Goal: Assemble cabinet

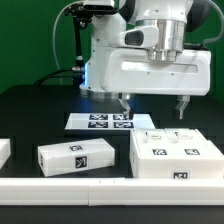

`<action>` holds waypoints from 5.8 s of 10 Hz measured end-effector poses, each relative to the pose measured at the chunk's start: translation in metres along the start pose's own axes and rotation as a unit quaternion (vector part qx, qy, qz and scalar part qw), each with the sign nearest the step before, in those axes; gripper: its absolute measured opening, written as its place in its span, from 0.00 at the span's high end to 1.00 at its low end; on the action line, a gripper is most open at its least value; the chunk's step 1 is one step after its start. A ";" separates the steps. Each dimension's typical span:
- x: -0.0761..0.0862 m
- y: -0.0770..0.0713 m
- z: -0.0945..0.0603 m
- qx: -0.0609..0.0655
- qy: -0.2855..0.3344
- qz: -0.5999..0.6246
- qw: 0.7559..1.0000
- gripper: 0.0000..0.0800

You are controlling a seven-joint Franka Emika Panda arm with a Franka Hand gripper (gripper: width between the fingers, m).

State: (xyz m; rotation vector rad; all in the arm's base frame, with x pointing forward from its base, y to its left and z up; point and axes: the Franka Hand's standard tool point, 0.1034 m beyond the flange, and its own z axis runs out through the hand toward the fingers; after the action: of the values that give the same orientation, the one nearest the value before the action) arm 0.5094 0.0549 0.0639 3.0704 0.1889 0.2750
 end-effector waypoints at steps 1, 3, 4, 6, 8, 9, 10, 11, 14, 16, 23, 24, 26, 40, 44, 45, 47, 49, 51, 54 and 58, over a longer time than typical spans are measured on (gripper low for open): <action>0.001 -0.001 0.000 0.001 0.000 0.003 1.000 0.00; 0.000 -0.001 0.001 0.001 0.003 -0.003 1.000 0.00; -0.006 -0.002 0.005 0.002 0.007 -0.002 1.000 0.00; -0.011 -0.002 0.011 0.006 0.013 -0.013 1.000 0.00; -0.007 0.001 0.013 0.010 0.029 -0.009 0.999 0.00; -0.005 -0.002 0.015 0.009 0.038 -0.014 0.999 0.00; -0.006 -0.001 0.015 0.009 0.037 -0.013 0.999 0.00; -0.006 -0.001 0.015 0.009 0.037 -0.013 0.999 0.00; -0.005 -0.002 0.026 0.006 0.056 -0.013 0.998 0.00; -0.003 -0.001 0.035 0.003 0.066 -0.012 0.998 0.00; -0.006 0.009 0.041 0.000 0.100 0.005 0.995 0.00; -0.004 0.009 0.041 0.007 0.102 0.011 0.995 0.00; -0.002 0.012 0.041 0.014 0.107 0.021 0.994 0.00; 0.006 -0.008 -0.007 0.034 0.045 0.010 0.998 0.73; 0.009 -0.015 -0.015 0.040 0.018 0.025 0.999 0.73; 0.005 -0.013 -0.023 0.049 -0.042 0.019 0.998 0.73; 0.022 -0.007 -0.048 0.060 -0.145 0.007 0.988 0.73; 0.034 -0.007 -0.049 0.059 -0.207 0.006 0.977 0.73; 0.033 -0.008 -0.050 0.061 -0.257 0.007 0.964 0.73; 0.062 -0.003 -0.063 0.061 -0.287 0.011 0.956 0.73; 0.073 0.003 -0.062 0.060 -0.271 0.016 0.961 0.72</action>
Offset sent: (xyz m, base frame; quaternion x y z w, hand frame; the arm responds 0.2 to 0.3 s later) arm -0.0202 0.0190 -0.0173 0.0525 0.0194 0.0513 0.9971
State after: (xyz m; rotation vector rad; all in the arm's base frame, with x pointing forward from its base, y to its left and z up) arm 0.5702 0.0639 0.1381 3.1210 0.1306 -0.5937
